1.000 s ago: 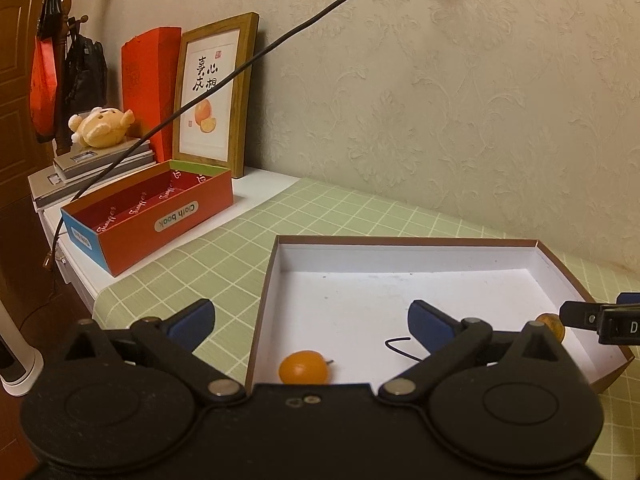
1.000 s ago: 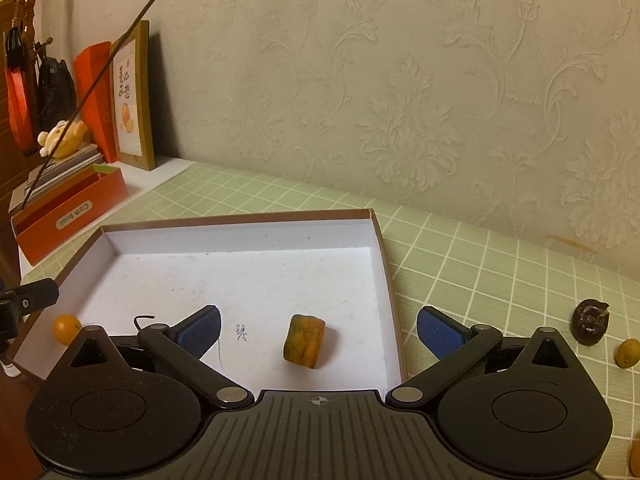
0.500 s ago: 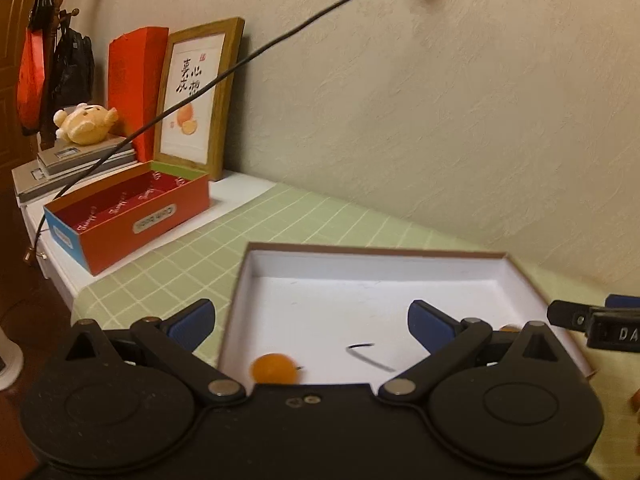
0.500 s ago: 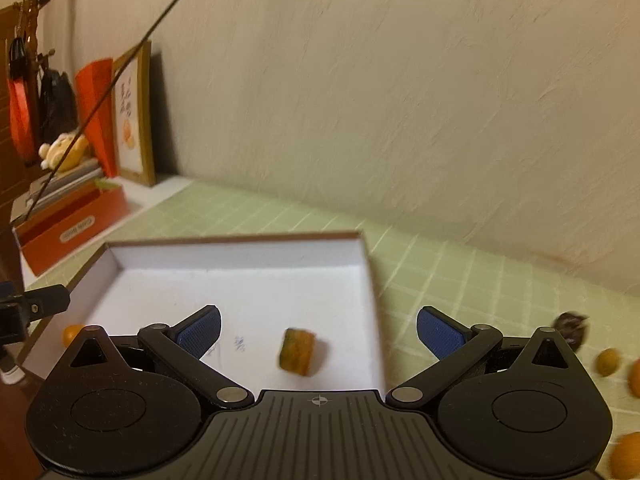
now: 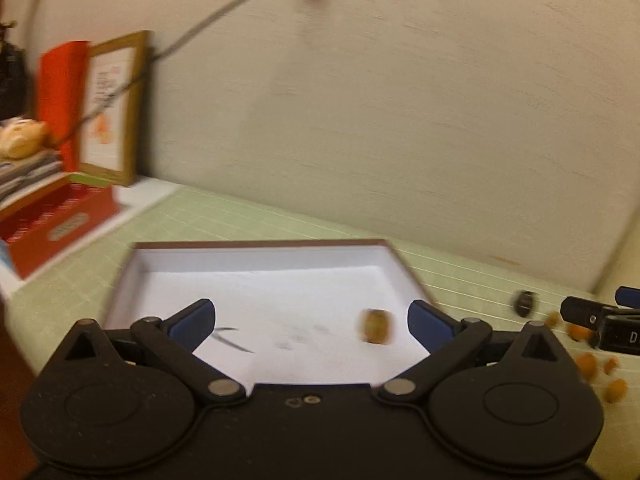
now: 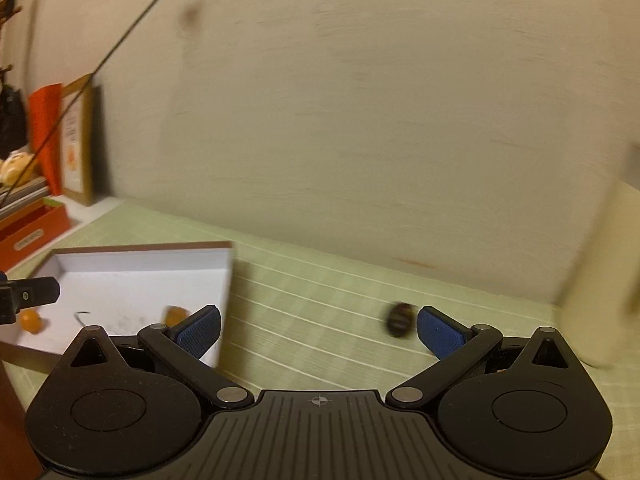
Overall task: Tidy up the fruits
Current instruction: 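Return both tools to the fruits and grasp a carrot piece with the left tool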
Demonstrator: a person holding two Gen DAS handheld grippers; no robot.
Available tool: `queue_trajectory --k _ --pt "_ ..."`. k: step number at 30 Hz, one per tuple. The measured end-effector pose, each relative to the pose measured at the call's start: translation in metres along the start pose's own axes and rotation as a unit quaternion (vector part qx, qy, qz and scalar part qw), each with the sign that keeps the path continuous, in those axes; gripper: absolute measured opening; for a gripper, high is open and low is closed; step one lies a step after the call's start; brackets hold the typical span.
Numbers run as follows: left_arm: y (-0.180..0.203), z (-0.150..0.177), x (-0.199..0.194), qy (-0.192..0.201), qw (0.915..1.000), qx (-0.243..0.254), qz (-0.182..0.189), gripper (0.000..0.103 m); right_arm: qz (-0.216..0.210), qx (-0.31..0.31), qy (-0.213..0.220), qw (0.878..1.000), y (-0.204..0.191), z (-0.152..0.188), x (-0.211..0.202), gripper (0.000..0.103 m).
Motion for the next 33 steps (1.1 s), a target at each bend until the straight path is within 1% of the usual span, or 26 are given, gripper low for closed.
queue_trajectory --k 5,8,11,14,18,23,24,28,32,33 --pt "0.052 0.005 0.002 0.003 0.9985 0.035 0.043 0.097 0.045 0.026 0.005 0.999 0.049 0.002 -0.027 0.103" --pt "0.083 0.012 0.007 -0.009 0.996 0.061 0.064 0.097 0.076 0.043 0.003 0.996 0.082 0.008 -0.04 0.103" --pt "0.108 0.018 0.012 -0.02 0.9932 0.064 0.095 0.097 0.098 0.064 -0.007 0.993 0.113 0.016 -0.051 0.103" --pt "0.13 0.025 0.017 -0.029 0.9912 0.076 0.105 0.094 0.122 0.071 -0.018 0.99 0.136 0.026 -0.059 0.103" --pt "0.159 0.033 0.025 -0.043 0.9882 0.087 0.119 0.091 0.165 0.073 -0.036 0.983 0.167 0.041 -0.066 0.103" --pt "0.187 0.044 0.035 -0.06 0.9842 0.099 0.134 0.083 0.199 0.093 -0.042 0.975 0.206 0.051 -0.085 0.103" --pt "0.193 0.046 0.038 -0.064 0.9832 0.102 0.138 0.08 0.202 0.096 -0.043 0.974 0.211 0.053 -0.087 0.103" --pt "0.215 0.053 0.048 -0.075 0.9794 0.115 0.148 0.074 0.217 0.1 -0.053 0.97 0.228 0.062 -0.092 0.103" --pt "0.232 0.059 0.057 -0.085 0.976 0.125 0.156 0.063 0.227 0.112 -0.06 0.966 0.244 0.07 -0.097 0.103" --pt "0.235 0.062 0.06 -0.089 0.9752 0.129 0.156 0.057 0.229 0.113 -0.062 0.965 0.247 0.072 -0.098 0.103"
Point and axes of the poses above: each gripper's, at about its wrist camera, not at the fingertips, and x roughly the way its jaws point, y to its right, z to its underside, the point moved 10 cm from there along x, roughly the way its jaws point, and after that the axes turned 7 degrees about x, right-handed, at the moved point
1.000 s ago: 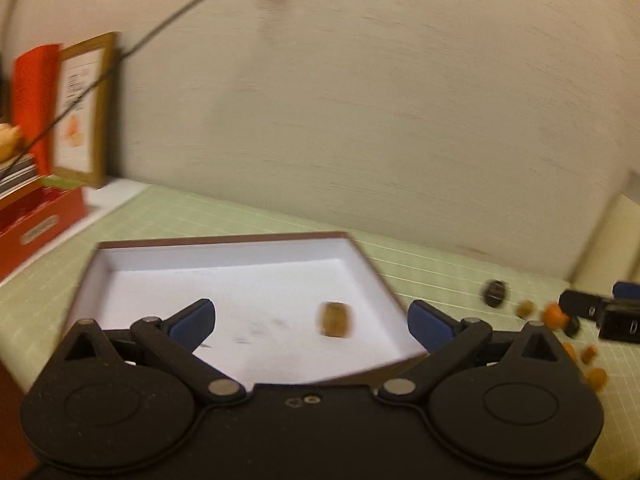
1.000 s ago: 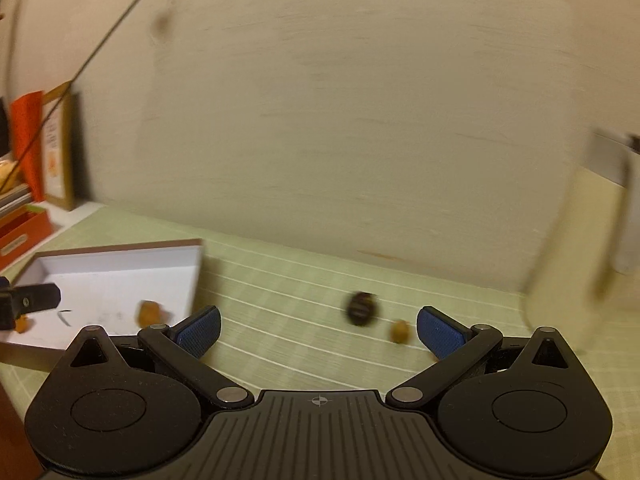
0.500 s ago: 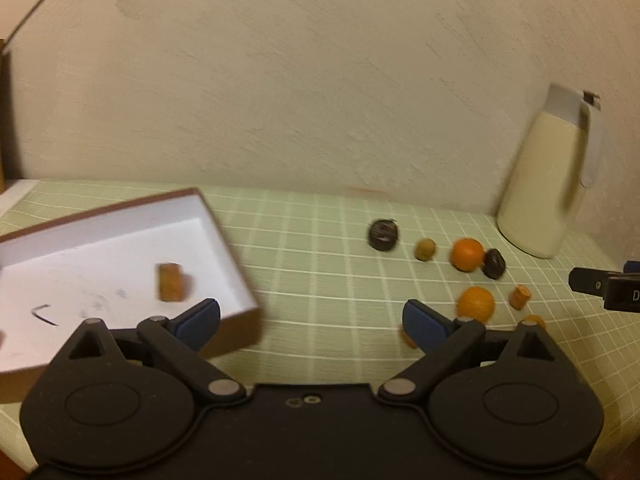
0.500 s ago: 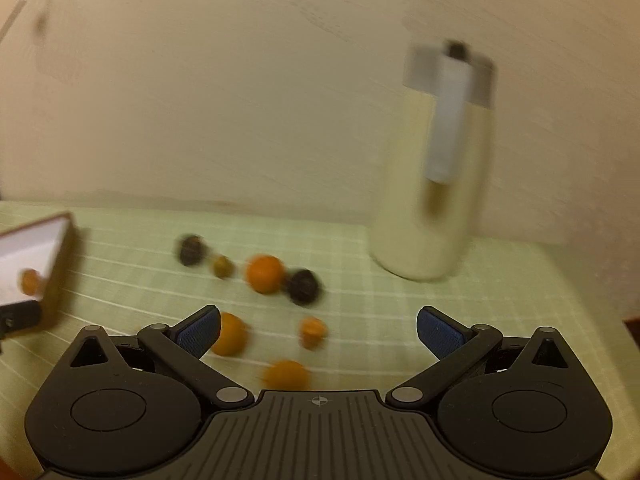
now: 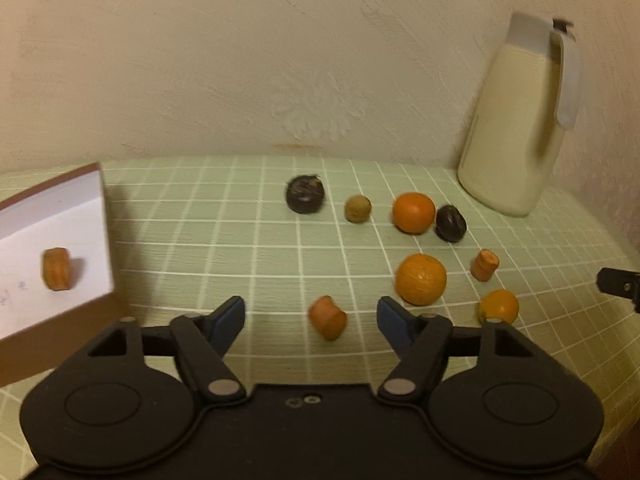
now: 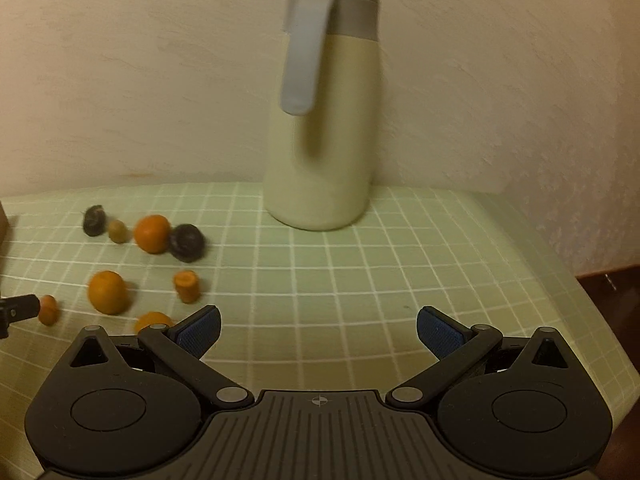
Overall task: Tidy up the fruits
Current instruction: 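Return both tools to the fruits and grasp a carrot piece with the left tool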
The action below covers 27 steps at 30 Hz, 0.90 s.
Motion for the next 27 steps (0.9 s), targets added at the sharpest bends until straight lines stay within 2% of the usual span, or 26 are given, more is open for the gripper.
queue_trajectory --k 5,10,13,15,22,27 --pt "0.003 0.003 0.016 -0.016 0.9998 -0.005 -0.008 0.045 0.005 0.005 -0.004 1.0 0.013 0.002 0.004 0.103" --pt "0.007 0.005 0.028 -0.032 0.9994 -0.002 -0.016 0.042 0.008 0.007 -0.007 1.0 0.02 0.004 0.009 0.103" --pt "0.01 0.004 0.031 -0.029 0.9992 0.011 -0.027 0.041 0.011 0.011 -0.01 1.0 0.024 0.004 0.011 0.103" --pt "0.012 0.003 0.03 -0.026 0.9991 0.019 -0.029 0.016 0.013 0.014 -0.01 1.0 0.028 0.004 0.012 0.103" --pt "0.012 0.001 0.021 -0.019 0.9992 0.024 -0.026 0.015 0.012 0.028 -0.017 0.999 0.031 0.004 0.013 0.103" --pt "0.009 -0.003 0.006 -0.007 0.9994 0.027 -0.022 0.015 -0.016 0.033 -0.03 0.999 0.015 0.006 0.018 0.103"
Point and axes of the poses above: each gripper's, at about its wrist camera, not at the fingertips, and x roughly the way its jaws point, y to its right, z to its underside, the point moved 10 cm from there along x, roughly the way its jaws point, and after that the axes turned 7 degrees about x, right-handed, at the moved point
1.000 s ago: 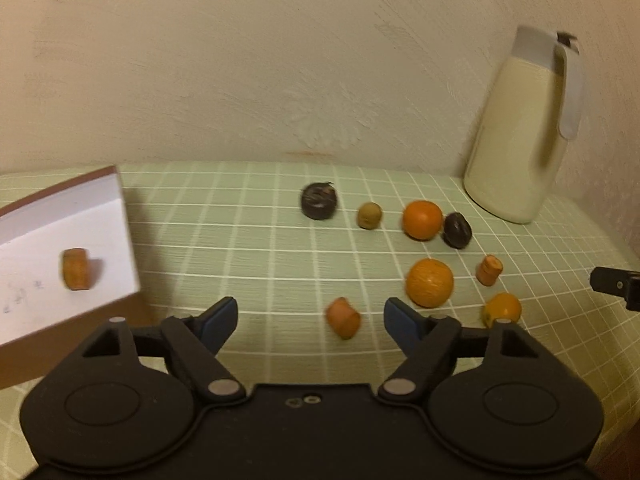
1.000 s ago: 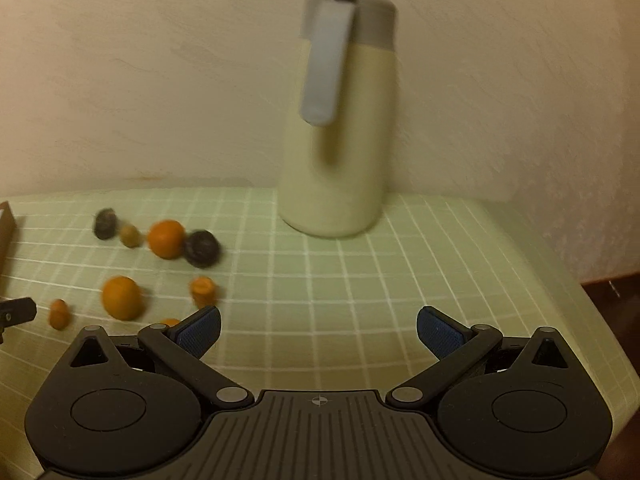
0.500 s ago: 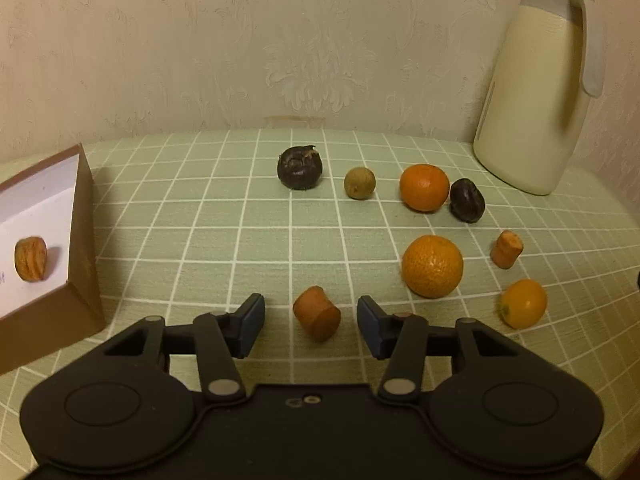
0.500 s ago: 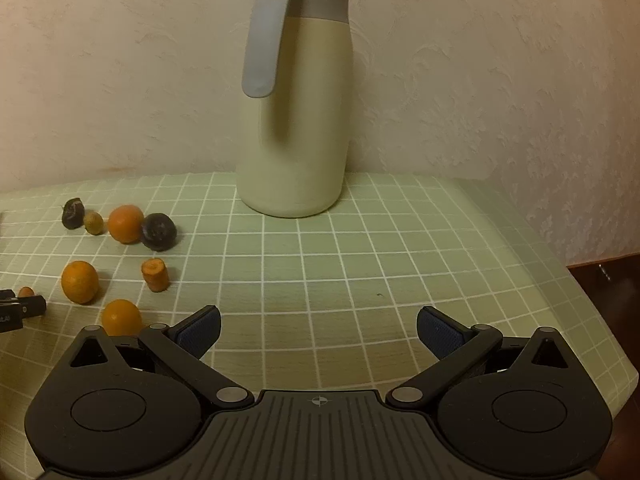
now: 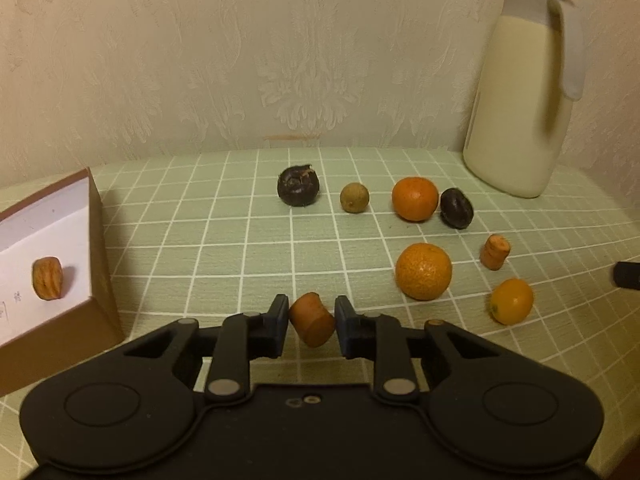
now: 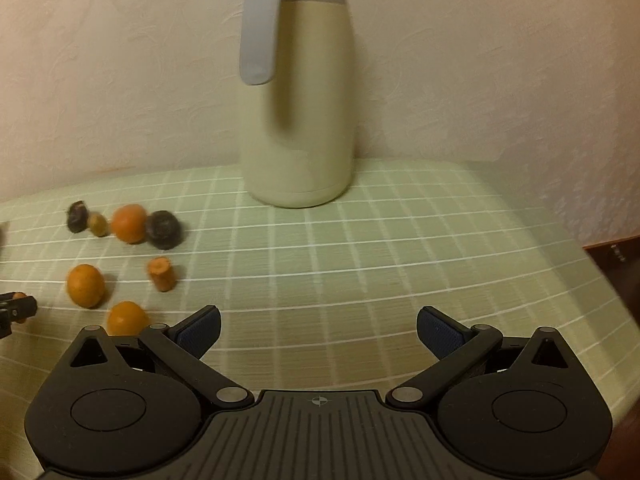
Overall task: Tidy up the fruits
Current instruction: 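Return both tools to the fruits and grasp a carrot piece with the left tool, then grasp an orange with the right tool while the left tool holds the carrot piece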
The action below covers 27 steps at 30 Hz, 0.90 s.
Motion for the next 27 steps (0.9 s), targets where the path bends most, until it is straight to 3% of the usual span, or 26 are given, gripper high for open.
queue_trajectory --k 9,15,17,18,19,23,24,25,26,27 --pt "-0.031 0.003 -0.03 0.012 0.9998 0.0 -0.013 0.016 -0.092 -0.019 -0.017 0.995 -0.068 0.007 0.016 0.103" --pt "-0.064 0.016 -0.041 0.015 0.9994 -0.016 -0.028 0.015 -0.101 -0.051 -0.042 0.993 -0.113 0.017 0.029 0.103" --pt "-0.074 0.019 -0.044 0.017 0.9991 -0.021 -0.033 0.016 -0.1 -0.061 -0.048 0.992 -0.119 0.021 0.033 0.09" --pt "-0.078 0.02 -0.047 0.018 0.999 -0.023 -0.036 0.016 -0.097 -0.065 -0.055 0.992 -0.121 0.023 0.036 0.075" --pt "-0.082 0.021 -0.049 0.018 0.9988 -0.024 -0.038 0.016 -0.093 -0.065 -0.063 0.992 -0.122 0.026 0.039 0.068" --pt "-0.095 0.023 -0.054 0.018 0.9983 -0.032 -0.045 0.016 -0.092 -0.064 -0.077 0.991 -0.126 0.032 0.046 0.067" --pt "-0.097 0.024 -0.055 0.018 0.9982 -0.033 -0.046 0.015 -0.09 -0.068 -0.079 0.991 -0.127 0.032 0.047 0.057" --pt "-0.1 0.025 -0.056 0.018 0.9981 -0.035 -0.047 0.016 -0.082 -0.073 -0.08 0.991 -0.127 0.033 0.048 0.04" --pt "-0.102 0.025 -0.057 0.018 0.998 -0.038 -0.048 0.015 -0.075 -0.08 -0.077 0.991 -0.128 0.032 0.048 0.034" --pt "-0.103 0.025 -0.058 0.019 0.9979 -0.039 -0.048 0.016 -0.075 -0.08 -0.078 0.991 -0.129 0.031 0.048 0.034"
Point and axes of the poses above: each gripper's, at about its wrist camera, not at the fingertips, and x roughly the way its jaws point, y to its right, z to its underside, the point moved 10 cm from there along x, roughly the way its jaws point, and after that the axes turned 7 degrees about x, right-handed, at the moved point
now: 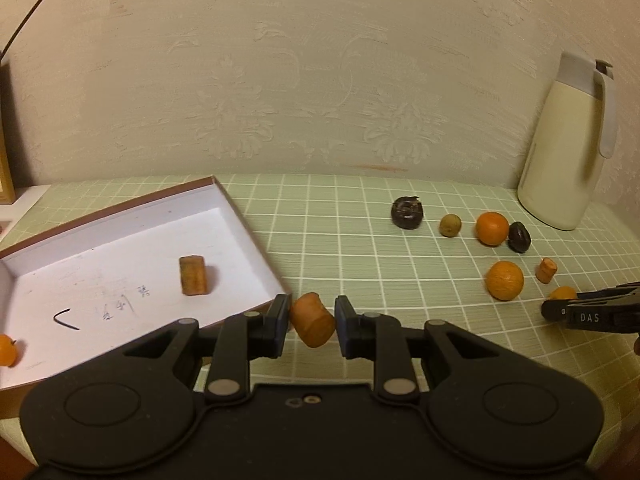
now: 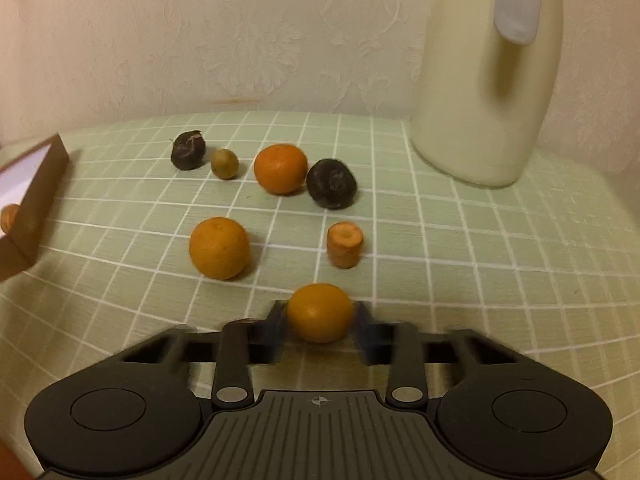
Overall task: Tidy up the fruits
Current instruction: 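Grasp an orange with the right tool while the left tool holds the carrot piece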
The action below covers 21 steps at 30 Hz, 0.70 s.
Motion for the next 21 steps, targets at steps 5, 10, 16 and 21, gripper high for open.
queue_trajectory --k 5,10,16,21 --pt "-0.006 -0.002 -0.008 0.007 1.0 -0.003 -0.001 0.016 -0.006 0.004 0.008 1.0 -0.004 -0.006 -0.011 0.034" --pt "-0.011 -0.003 -0.013 0.014 0.9999 -0.007 -0.005 0.016 -0.024 0.0 0.022 0.999 -0.019 -0.015 -0.026 0.034" --pt "-0.025 -0.003 -0.024 0.021 0.9995 -0.013 -0.017 0.016 -0.06 -0.027 0.032 0.997 -0.053 -0.017 -0.041 0.034" --pt "-0.043 -0.002 -0.031 0.023 0.999 -0.021 -0.03 0.015 -0.086 -0.047 0.044 0.994 -0.082 -0.019 -0.052 0.034"
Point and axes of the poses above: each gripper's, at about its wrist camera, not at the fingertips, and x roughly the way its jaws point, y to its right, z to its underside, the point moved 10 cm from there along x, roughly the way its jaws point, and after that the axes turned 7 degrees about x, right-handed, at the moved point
